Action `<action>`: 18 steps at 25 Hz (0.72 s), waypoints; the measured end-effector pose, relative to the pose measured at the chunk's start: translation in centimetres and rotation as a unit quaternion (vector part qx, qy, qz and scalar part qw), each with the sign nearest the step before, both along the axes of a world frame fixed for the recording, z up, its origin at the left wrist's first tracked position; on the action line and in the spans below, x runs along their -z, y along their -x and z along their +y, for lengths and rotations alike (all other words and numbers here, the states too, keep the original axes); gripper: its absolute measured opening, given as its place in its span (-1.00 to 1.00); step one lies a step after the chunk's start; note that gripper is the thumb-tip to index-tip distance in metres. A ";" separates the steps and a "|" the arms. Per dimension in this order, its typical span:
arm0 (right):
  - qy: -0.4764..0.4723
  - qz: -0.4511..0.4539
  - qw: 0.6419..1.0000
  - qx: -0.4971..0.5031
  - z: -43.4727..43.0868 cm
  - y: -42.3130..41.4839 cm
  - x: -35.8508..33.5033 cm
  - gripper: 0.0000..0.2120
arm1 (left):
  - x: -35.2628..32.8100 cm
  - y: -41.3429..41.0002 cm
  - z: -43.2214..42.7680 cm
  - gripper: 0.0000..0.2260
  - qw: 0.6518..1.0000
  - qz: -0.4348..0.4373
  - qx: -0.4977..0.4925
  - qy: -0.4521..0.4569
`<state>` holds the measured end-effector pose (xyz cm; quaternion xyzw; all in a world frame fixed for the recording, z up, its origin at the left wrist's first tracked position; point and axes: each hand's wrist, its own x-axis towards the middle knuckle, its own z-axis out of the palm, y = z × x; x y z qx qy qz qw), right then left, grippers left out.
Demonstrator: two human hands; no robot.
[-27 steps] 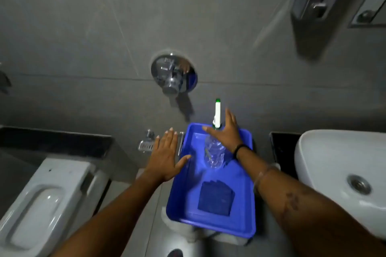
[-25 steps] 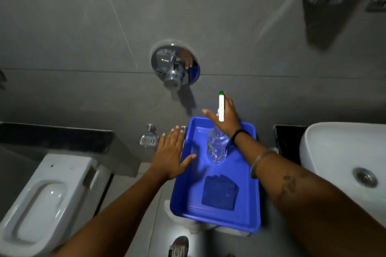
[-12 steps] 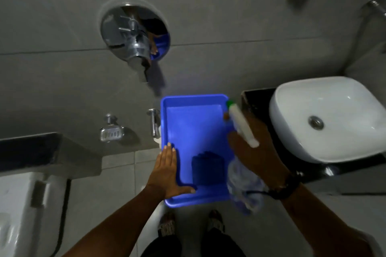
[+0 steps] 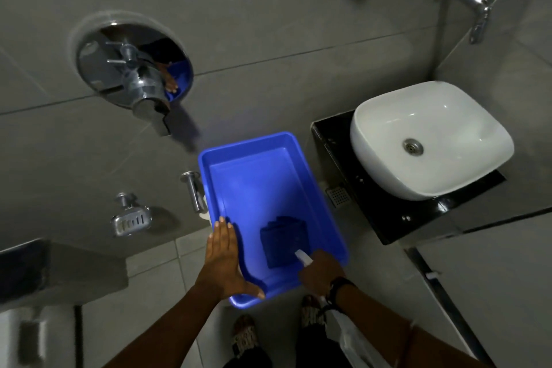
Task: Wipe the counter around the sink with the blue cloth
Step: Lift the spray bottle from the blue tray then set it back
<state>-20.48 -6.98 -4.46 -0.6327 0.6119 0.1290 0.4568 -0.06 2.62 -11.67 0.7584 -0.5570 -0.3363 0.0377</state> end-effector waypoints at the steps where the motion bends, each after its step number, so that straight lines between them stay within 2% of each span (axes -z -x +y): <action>1: -0.016 0.021 1.000 -0.012 -0.4 -0.2 0.0 -0.90 | -0.1 0.0 0.0 0.50 1.000 0.004 0.000 -0.003; 3: -0.044 0.043 0.998 -0.022 -1.1 -0.3 0.1 -0.75 | -0.2 -0.1 0.1 0.50 1.000 0.003 0.000 -0.006; 4: -0.042 0.040 0.998 -0.023 -1.3 -0.3 0.2 -0.73 | -0.3 -0.2 0.0 0.50 1.000 0.000 -0.001 -0.007; 8: -0.017 0.031 0.999 -0.010 -1.4 -0.6 -1.3 -0.80 | -0.3 -0.3 0.1 0.50 1.000 0.007 -0.003 -0.010; 10: -0.008 0.002 1.000 -0.025 -1.3 -1.1 -3.7 -0.96 | -0.3 -0.4 0.2 0.51 1.000 0.015 -0.004 -0.008; 12: 0.035 -0.065 0.996 -0.047 -2.2 -1.4 -6.6 -0.81 | -0.1 -0.7 0.2 0.52 1.000 0.019 -0.005 0.000; 14: 0.115 -0.173 0.977 -0.045 -3.2 -2.0 -10.0 -0.89 | 0.3 -0.9 0.4 0.53 1.000 0.020 0.001 0.001; 15: 0.163 -0.226 0.960 -0.036 -4.0 -2.6 -11.8 -0.97 | 0.4 -1.0 0.5 0.53 1.000 0.019 0.001 0.001; 18: 0.296 -0.343 0.891 -0.020 -7.3 -5.7 -15.5 -0.80 | 0.5 -1.0 0.5 0.53 1.000 0.017 -0.003 0.010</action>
